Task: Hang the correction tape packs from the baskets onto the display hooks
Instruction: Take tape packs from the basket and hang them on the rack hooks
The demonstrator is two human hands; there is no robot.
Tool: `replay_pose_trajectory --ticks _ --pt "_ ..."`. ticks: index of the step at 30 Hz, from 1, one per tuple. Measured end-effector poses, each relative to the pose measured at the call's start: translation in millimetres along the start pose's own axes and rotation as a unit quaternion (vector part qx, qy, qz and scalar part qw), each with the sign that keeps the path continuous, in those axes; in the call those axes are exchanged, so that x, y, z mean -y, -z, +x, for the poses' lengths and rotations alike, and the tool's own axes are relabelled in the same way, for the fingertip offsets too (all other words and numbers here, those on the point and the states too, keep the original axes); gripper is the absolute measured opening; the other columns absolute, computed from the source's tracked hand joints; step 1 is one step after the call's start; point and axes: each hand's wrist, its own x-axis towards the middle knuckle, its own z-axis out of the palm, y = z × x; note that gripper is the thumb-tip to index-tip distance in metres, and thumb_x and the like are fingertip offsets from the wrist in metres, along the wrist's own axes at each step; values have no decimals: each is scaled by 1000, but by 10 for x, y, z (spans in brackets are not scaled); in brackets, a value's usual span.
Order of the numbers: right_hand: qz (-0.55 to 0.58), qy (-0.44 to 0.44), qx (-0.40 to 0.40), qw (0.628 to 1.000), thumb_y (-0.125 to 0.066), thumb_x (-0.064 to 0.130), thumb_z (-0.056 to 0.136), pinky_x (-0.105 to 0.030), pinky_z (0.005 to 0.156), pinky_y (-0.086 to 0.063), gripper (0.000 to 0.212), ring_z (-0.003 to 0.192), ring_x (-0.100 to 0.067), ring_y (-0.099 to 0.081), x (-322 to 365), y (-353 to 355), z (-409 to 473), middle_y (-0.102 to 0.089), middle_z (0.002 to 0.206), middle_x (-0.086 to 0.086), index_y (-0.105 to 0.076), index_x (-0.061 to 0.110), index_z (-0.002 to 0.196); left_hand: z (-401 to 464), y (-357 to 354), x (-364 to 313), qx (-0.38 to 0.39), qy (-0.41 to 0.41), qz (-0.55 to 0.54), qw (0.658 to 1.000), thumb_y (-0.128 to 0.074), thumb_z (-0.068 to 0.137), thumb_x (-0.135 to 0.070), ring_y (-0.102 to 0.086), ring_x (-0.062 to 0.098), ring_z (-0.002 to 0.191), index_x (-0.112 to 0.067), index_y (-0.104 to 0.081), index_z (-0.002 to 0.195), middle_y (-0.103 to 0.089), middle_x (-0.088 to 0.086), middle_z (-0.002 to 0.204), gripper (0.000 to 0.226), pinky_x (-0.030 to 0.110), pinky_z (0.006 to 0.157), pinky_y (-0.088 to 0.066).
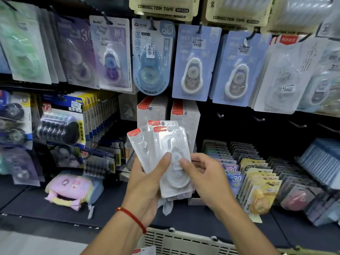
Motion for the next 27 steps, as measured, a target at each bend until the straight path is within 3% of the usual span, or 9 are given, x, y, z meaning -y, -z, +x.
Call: replay_pose_trajectory --ticks 3,5,7,10,12,15,20,24,27 --pt "38 -1 -36 999 -72 37 98 -49 89 -63 18 95 -13 -77 25 -48 33 -80 102 5 -70 24 111 -8 92 -78 -19 -1 13 1000 -71 98 -26 -78 38 98 -25 -62 135 -77 14 120 38 59 78 -60" --pt "22 15 -62 998 -70 42 98 -52 87 -61 19 94 -16 -76 43 -125 100 -80 99 5 -66 27 109 5 187 -175 -74 -35 36 996 -72 97 -23 -79 32 100 -25 -63 133 -78 8 119 37 49 71 -65" --pt "-4 29 -66 997 -67 46 99 -49 83 -60 18 95 -16 -74 72 -260 190 -77 101 7 -60 32 109 38 311 -286 -158 -97 70 980 -75 95 -22 -77 26 107 -27 -63 134 -78 1 120 41 49 76 -65" --pt "-12 55 -55 997 -65 49 100 -34 77 -56 18 96 -11 -71 151 -527 352 -74 104 9 -57 36 108 62 483 -438 -241 -162 70 954 -77 95 -18 -72 25 117 -27 -60 136 -75 -2 126 45 60 98 -58" --pt "13 63 -55 996 -65 51 100 -23 70 -50 18 91 -10 -70 202 -676 464 -74 102 6 -55 37 106 43 556 -492 -255 -174 70 949 -77 96 -17 -71 23 120 -27 -60 137 -74 -3 128 46 61 101 -56" --pt "36 57 -49 997 -66 52 99 -22 64 -41 21 78 -11 -63 203 -808 576 -74 94 0 -55 35 105 1 607 -540 -253 -183 84 946 -77 95 -18 -72 23 118 -28 -60 138 -75 -4 127 47 61 96 -59" --pt "56 56 -27 997 -69 50 97 -10 52 -40 31 53 0 -57 180 -862 608 -66 62 22 -56 28 114 -16 636 -594 -262 -200 87 940 -77 95 -17 -75 17 110 -32 -62 135 -77 -10 119 46 49 83 -66" --pt "43 39 -11 998 -71 57 93 -46 74 -59 38 81 -29 -73 252 -855 604 -79 87 -5 -55 31 116 -22 577 -602 -267 -203 82 939 -76 95 -14 -75 17 111 -27 -60 138 -77 -7 121 48 58 92 -61" --pt "37 37 -15 998 -71 58 93 -44 70 -56 39 79 -29 -72 238 -850 592 -78 86 -8 -55 29 115 -20 545 -597 -267 -205 80 938 -76 95 -13 -74 20 113 -25 -60 139 -76 -5 123 48 61 95 -60"
